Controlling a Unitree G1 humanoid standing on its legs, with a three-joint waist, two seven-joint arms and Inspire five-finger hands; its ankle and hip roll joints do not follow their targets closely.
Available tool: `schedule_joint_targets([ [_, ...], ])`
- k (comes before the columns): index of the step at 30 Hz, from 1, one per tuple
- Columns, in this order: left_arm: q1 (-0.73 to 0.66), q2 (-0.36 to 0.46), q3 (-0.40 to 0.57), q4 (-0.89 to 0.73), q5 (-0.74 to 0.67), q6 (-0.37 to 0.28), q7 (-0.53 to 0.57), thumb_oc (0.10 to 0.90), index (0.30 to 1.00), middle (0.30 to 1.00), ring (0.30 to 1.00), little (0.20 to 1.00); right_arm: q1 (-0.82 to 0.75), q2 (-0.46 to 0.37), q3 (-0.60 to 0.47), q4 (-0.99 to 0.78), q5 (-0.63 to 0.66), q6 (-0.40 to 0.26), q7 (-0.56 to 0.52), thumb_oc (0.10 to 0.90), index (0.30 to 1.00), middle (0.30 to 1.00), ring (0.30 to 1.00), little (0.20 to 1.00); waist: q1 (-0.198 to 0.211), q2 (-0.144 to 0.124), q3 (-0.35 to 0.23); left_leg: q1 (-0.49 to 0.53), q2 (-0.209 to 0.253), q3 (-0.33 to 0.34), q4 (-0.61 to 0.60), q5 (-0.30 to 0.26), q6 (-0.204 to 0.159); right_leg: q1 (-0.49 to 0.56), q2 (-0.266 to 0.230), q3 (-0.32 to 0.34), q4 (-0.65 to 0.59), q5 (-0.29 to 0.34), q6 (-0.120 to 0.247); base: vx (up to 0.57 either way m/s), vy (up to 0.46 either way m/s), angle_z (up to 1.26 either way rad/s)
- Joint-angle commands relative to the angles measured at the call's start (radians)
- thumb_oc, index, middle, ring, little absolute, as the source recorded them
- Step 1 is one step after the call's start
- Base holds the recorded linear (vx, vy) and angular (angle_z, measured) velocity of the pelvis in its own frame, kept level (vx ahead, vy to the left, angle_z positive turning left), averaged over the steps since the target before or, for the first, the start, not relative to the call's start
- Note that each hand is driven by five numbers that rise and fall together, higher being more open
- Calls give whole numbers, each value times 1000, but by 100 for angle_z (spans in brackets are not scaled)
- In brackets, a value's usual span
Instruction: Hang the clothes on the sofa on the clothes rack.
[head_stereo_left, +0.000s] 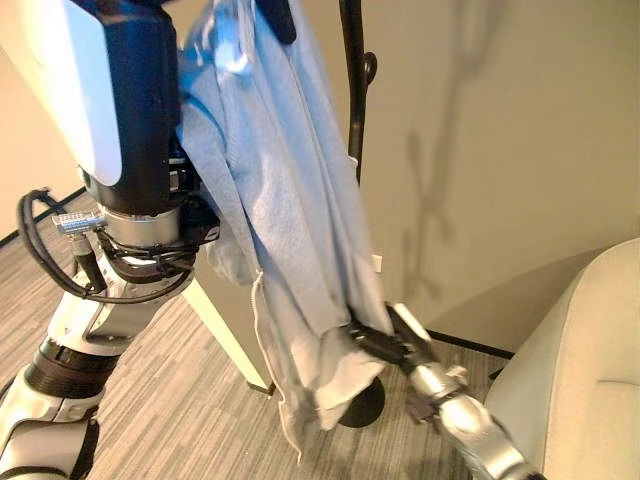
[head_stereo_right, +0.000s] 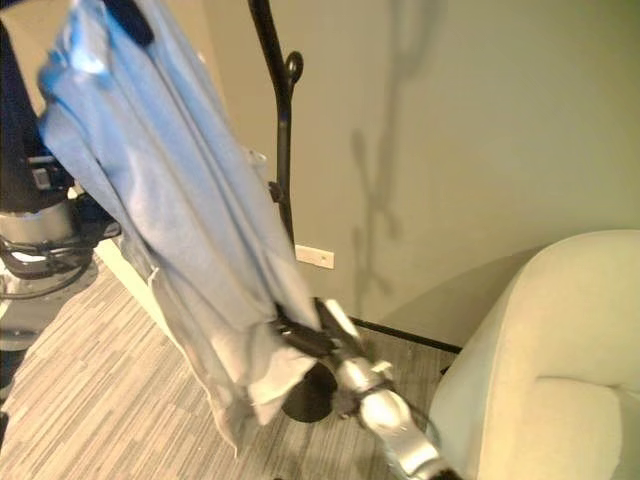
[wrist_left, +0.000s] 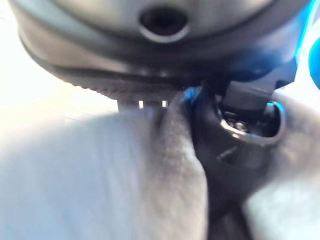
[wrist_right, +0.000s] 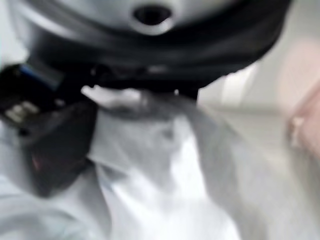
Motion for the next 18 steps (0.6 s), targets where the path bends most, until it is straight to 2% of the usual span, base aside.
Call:
schedule_joint_targets([
  [1,-232,-6,104,107,-81,58,78,400,300,300,300,300,-148,-36,144,56,-56,-33,-134,400,300,300,300,300,-52,-53,-88,44,34,82,3,-116,-43,-65,-16,20,11,41,69,0,0,-44],
  [5,-232,-6,104,107,-81,58,78,400,300,300,300,300,-148,-35,144,56,-56,-33,-134,400,300,300,300,300,-52,-53,-86,40,35,83,3,-106,-43,-70,-15,19,14,49,69,-4,0,-16],
  [6,-203,-7,137,98,-65,50,80,400,300,300,300,300,-135,-51,26,17,-172,-17,-224,400,300,300,300,300,-65,-58,-84,45,35,87,3,-114,-40,-68,-14,25,17,44,68,7,3,-4],
  [8,-200,-11,138,94,-65,51,79,400,300,300,300,300,-129,-52,23,9,-177,-12,-227,400,300,300,300,300,-61,-55,-90,44,36,87,3,-121,-40,-69,-13,28,16,41,68,43,2,7],
  [9,-139,-24,210,70,-23,51,103,400,300,300,300,300,-186,-85,-158,-135,-517,83,-460,400,300,300,300,300,-70,-56,-99,50,42,91,3,-122,-31,-74,-4,47,21,46,64,32,0,4],
  [10,-132,-24,219,65,-14,53,113,400,300,300,300,300,-214,-96,-176,-176,-575,102,-498,400,300,300,300,300,-67,-56,-102,51,44,91,3,-124,-30,-74,-3,50,21,44,64,31,0,-8],
  [12,-129,-18,228,59,3,58,125,400,300,300,300,300,-264,-113,-197,-227,-634,117,-540,400,300,300,300,300,-62,-57,-111,58,43,88,3,-137,-29,-67,-1,55,17,35,64,37,0,-10],
  [13,-130,-18,231,58,6,59,128,400,300,300,300,300,-268,-111,-195,-232,-640,122,-541,400,300,300,300,300,-63,-56,-105,53,44,91,3,-125,-29,-73,0,54,20,44,63,27,5,-13],
  [14,-136,3,232,79,27,70,140,400,300,300,300,300,-322,-144,-205,-247,-669,130,-566,400,300,300,300,300,-58,-58,-111,55,45,89,3,-128,-29,-70,0,53,17,42,64,8,19,-11],
  [15,-147,38,220,146,53,91,148,400,300,300,300,300,-410,-221,-204,-209,-684,144,-586,400,300,300,300,300,-49,-60,-116,60,45,87,3,-139,-30,-62,0,52,12,34,65,51,24,-9],
  [17,-178,109,176,258,77,116,154,400,300,300,300,300,-527,-323,-160,-131,-646,135,-580,400,300,300,300,300,-37,-65,-120,60,44,87,3,-139,-32,-59,-1,50,8,35,66,0,7,2],
  [18,-180,110,175,262,77,116,156,400,300,300,300,300,-531,-324,-157,-127,-645,134,-582,400,300,300,300,300,-38,-65,-119,62,44,87,3,-141,-32,-57,-1,51,7,33,66,-45,20,6],
])
